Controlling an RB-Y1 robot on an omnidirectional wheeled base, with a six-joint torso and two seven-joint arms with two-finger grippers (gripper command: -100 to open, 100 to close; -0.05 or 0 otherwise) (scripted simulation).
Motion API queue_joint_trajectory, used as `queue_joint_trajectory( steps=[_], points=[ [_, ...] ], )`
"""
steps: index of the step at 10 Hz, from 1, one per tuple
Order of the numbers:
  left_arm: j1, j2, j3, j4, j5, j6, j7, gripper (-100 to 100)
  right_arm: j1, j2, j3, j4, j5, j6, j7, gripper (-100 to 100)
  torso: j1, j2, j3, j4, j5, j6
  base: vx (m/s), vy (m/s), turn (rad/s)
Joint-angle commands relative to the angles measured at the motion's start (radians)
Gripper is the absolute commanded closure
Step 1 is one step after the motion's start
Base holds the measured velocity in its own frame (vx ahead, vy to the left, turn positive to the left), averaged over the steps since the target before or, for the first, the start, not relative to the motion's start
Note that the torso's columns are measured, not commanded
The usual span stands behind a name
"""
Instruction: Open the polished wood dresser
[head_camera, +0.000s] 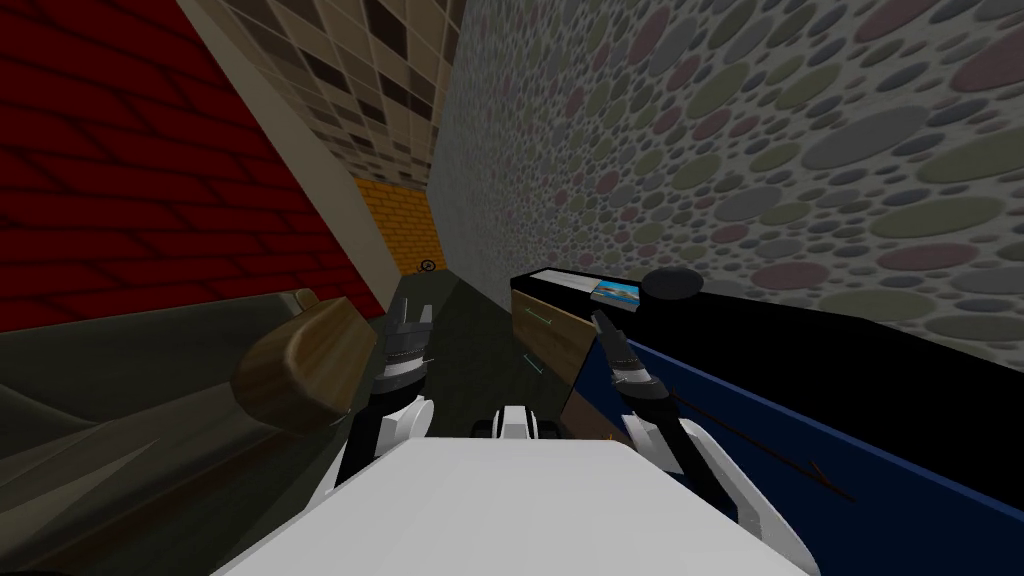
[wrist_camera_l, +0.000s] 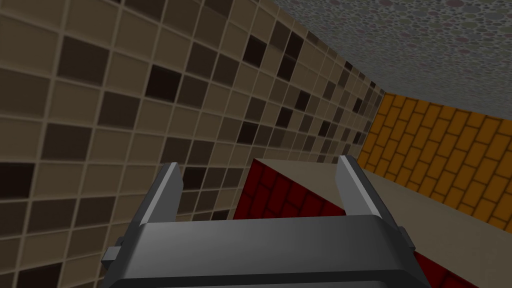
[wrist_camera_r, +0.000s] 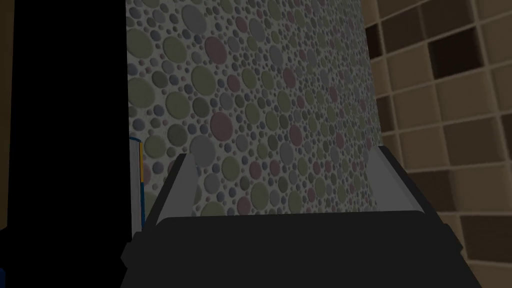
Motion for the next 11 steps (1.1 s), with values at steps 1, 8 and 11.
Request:
queue_joint_trajectory(
  steps=[1, 8, 11],
  points=[
    [0.0, 0.0, 0.0, 0.0, 0.0, 0.0, 0.0, 0, 0.005, -0.08, -0.025, 0.034, 0.081, -0.003, 0.066, -100, 0.0, 0.0, 0.0, 0.0, 0.0, 0.0, 0.005, 0.059, 0.007],
    [0.0, 0.0, 0.0, 0.0, 0.0, 0.0, 0.0, 0, 0.018, -0.251, -0.072, 0.097, 0.267, -0.005, 0.201, -100, 0.0, 0.0, 0.0, 0.0, 0.0, 0.0, 0.001, 0.047, 0.009],
    [0.0, 0.0, 0.0, 0.0, 0.0, 0.0, 0.0, 0, 0.022, -0.323, -0.089, 0.126, 0.347, -0.007, 0.257, -100, -0.001, 0.0, 0.0, 0.0, 0.0, 0.0, 0.006, 0.052, 0.021]
  ],
)
